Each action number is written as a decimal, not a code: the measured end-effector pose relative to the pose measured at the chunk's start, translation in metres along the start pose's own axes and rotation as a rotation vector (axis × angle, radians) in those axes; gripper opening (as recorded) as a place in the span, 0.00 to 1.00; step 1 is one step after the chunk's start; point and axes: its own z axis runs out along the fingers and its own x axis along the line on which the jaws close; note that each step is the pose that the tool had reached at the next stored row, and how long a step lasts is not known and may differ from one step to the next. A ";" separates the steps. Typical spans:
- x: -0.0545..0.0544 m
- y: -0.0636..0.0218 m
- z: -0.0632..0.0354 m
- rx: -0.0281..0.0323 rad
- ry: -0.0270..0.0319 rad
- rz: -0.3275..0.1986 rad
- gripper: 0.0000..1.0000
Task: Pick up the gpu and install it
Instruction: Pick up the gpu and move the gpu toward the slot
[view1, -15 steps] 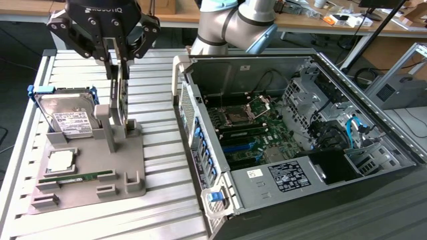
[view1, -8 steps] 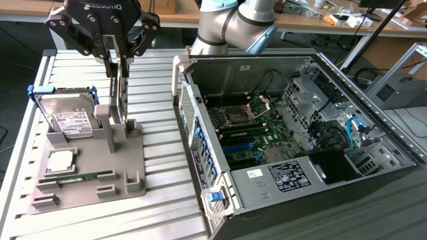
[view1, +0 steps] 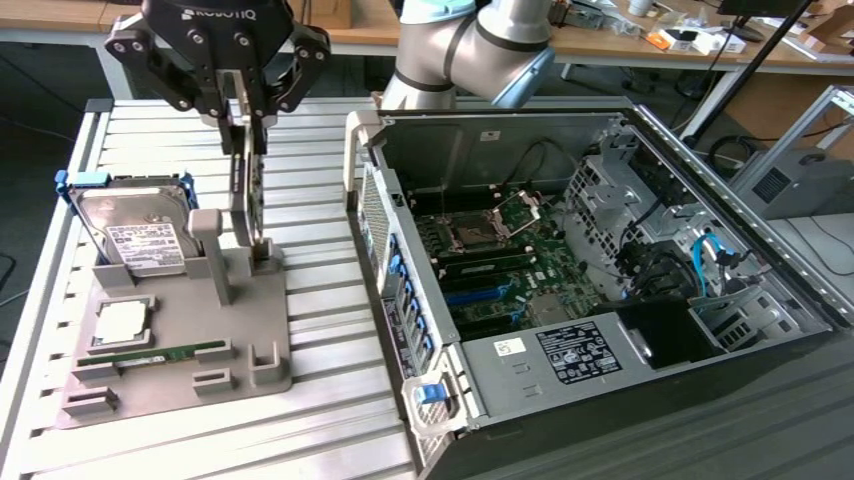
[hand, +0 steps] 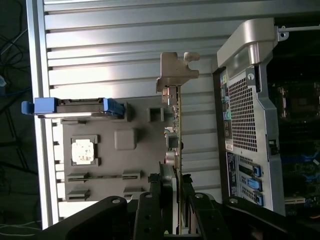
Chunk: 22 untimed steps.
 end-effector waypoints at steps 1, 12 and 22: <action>-0.002 0.0001 0.0000 0.0001 0.0003 0.000 0.27; -0.012 0.0009 0.0003 0.0002 0.0019 0.000 0.27; -0.019 0.0015 0.0005 0.0002 0.0021 0.000 0.27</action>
